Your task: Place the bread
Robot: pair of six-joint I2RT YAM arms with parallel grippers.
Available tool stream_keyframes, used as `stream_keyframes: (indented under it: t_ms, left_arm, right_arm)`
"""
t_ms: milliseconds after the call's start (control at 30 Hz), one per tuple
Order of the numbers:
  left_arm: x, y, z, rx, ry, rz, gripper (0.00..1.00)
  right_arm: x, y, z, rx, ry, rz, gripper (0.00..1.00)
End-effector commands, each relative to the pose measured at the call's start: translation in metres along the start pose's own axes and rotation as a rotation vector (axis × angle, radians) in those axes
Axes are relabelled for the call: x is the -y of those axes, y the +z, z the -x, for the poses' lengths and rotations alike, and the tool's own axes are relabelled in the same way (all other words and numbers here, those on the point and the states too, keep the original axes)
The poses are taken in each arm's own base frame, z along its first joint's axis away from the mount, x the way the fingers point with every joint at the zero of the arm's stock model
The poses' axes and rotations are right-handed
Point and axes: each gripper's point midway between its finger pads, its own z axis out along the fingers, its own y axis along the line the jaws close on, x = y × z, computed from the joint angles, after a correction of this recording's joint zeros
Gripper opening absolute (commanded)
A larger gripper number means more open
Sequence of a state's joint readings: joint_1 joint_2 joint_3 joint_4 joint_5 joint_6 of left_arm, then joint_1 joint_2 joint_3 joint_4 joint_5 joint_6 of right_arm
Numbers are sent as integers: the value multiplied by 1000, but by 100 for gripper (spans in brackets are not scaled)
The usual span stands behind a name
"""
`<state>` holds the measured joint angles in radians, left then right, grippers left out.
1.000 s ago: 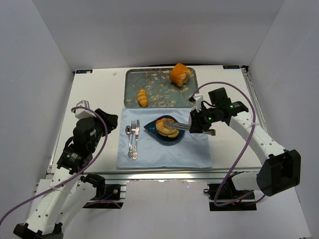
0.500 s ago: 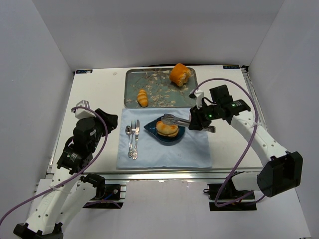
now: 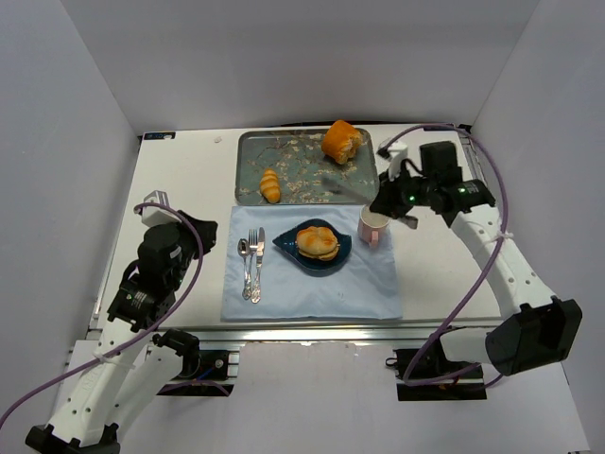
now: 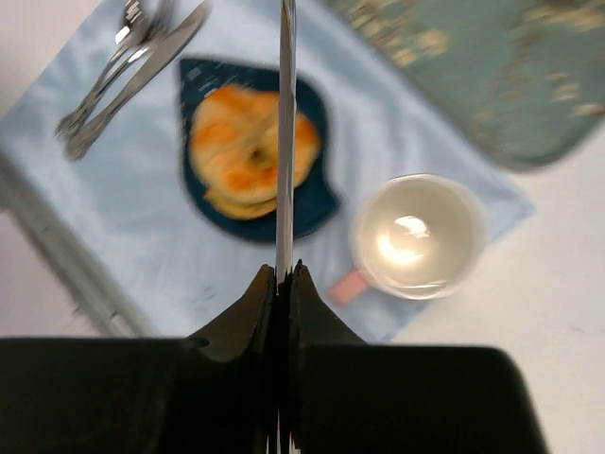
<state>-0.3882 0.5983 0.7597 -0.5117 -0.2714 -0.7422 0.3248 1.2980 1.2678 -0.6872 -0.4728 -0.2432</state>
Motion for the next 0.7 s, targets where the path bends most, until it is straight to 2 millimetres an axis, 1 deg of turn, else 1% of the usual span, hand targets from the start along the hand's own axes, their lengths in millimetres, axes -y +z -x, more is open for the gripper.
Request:
stream_keyframes:
  t_ms: [0,33,67,100,133,167,200,233,267,300,333,367,400,433,467,500,567,600,633,667]
  left_arm:
    - [4,1,2,8,-4,-24,14]
    - [4,1,1,5,-2,-28,5]
    - [4,2,-1,-3,2,-26,0]
    - [5,2,-1,-4,1,-29,0]
    - [5,3,-2,-5,3,-30,0]
    - [5,3,-2,-7,3,-33,0]
    - [5,3,-3,-8,1,-33,0]
    - [6,3,-2,-6,0,-36,0]
    - [5,3,-3,-9,1,-34,0]
    - [6,4,-2,-10,5,-33,0]
    - [5,4,-2,-12,12,-29,0]
    - [4,4,-3,-16,18,-23,0]
    - [4,5,-3,-21,25,-19,0]
    - [4,5,-2,-20,28,-16,0]
    - [4,5,-2,-20,30,-13,0]
    - [5,5,-1,-19,30,-14,0]
    - [5,6,0,-13,22,-17,0]
    - [6,6,0,-12,17,-18,2]
    - [5,5,-1,-11,12,-19,3]
    - [5,5,0,-9,9,-19,6]
  right_arm:
    - [60,-38,41,173,8,-228,0]
    - [78,-45,36,180,24,-297,0]
    - [96,-52,39,221,21,-358,0]
    - [121,-64,30,241,51,-440,0]
    - [134,-60,0,214,80,-496,0]
    - [147,-61,-2,245,62,-554,0]
    - [162,-64,-20,229,90,-613,0]
    - [171,-55,-55,167,129,-658,0]
    - [177,-52,-69,154,150,-689,0]
    - [186,-53,-74,174,152,-741,0]
    - [191,-50,-86,159,164,-757,0]
    - [191,-43,-103,135,179,-754,0]
    - [197,-45,-102,162,172,-774,1]
    - [200,-43,-108,157,177,-782,2]
    - [201,-40,-119,143,181,-787,3]
    - [205,-38,-127,133,189,-796,7]
    - [208,-33,-139,111,198,-797,21]
    - [210,-27,-149,77,211,-789,39]
    - [208,-22,-158,42,221,-770,48]
    - [209,-20,-164,19,229,-764,55]
